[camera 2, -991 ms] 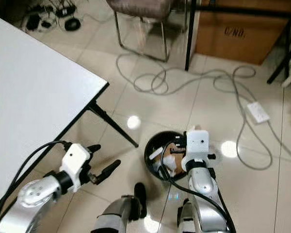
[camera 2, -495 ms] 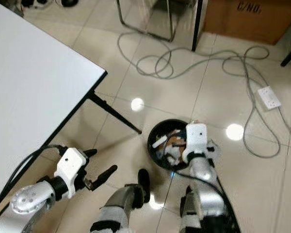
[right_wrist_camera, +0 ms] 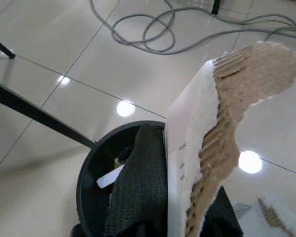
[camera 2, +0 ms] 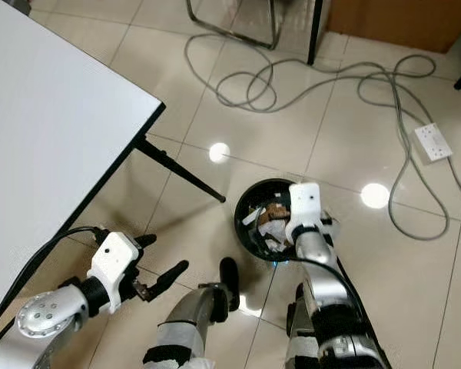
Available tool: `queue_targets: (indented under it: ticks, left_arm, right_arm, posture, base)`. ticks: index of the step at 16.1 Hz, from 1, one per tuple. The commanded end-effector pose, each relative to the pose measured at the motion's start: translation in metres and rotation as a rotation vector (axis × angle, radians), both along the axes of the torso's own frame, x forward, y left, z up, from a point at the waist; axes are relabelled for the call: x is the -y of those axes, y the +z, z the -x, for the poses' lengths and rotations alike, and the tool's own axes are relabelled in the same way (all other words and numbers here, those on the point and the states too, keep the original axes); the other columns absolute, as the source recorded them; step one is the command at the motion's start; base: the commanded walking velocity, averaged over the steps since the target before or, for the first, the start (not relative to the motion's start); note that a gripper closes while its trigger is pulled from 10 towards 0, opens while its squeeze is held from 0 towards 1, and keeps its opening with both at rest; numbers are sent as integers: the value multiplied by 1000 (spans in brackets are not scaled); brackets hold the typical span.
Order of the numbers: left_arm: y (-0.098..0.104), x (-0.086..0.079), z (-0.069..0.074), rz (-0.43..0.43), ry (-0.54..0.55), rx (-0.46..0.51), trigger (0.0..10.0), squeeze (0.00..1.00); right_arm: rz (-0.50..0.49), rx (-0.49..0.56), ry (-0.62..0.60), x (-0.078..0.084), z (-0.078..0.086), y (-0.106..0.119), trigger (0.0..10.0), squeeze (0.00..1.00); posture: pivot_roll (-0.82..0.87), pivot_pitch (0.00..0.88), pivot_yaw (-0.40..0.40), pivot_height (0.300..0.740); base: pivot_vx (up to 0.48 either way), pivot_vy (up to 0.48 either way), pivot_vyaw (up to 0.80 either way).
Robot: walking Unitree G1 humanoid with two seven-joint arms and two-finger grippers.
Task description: Picking trash to rubbish bin
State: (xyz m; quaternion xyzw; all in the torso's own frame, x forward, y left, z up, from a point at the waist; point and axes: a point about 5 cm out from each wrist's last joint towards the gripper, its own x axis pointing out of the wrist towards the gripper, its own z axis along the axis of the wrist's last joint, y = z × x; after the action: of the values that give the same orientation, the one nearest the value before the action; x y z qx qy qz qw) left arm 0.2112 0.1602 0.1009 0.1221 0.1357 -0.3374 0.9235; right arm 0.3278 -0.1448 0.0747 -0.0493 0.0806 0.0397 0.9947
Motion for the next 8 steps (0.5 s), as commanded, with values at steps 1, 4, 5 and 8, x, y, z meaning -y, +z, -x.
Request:
queue_targets:
  ticks: [1,4,5,8]
  left_arm:
    - [-6,1,7,11,1,-46,10000,0]
    - [-5,10,9,39,-17,-54,10000,0]
    - [-5,10,9,39,-17,-54,10000,0]
    - [-5,10,9,39,-17,-54,10000,0]
  right_arm:
    - [-24,-37,12,-4,5,-12,10000,0]
    - [-27,-23,20,-6,-2,-8,10000,0]
    - [-27,-23,20,-6,-2,-8,10000,0]
    - [-27,-23,20,-6,-2,-8,10000,0]
  posture:
    - [175,518,230,740]
    - [183,523,232,740]
    - [183,523,232,740]
    - [183,523,232,740]
  base:
    - [0,0,0]
    - [0,0,0]
    - [0,0,0]
    - [0,0,0]
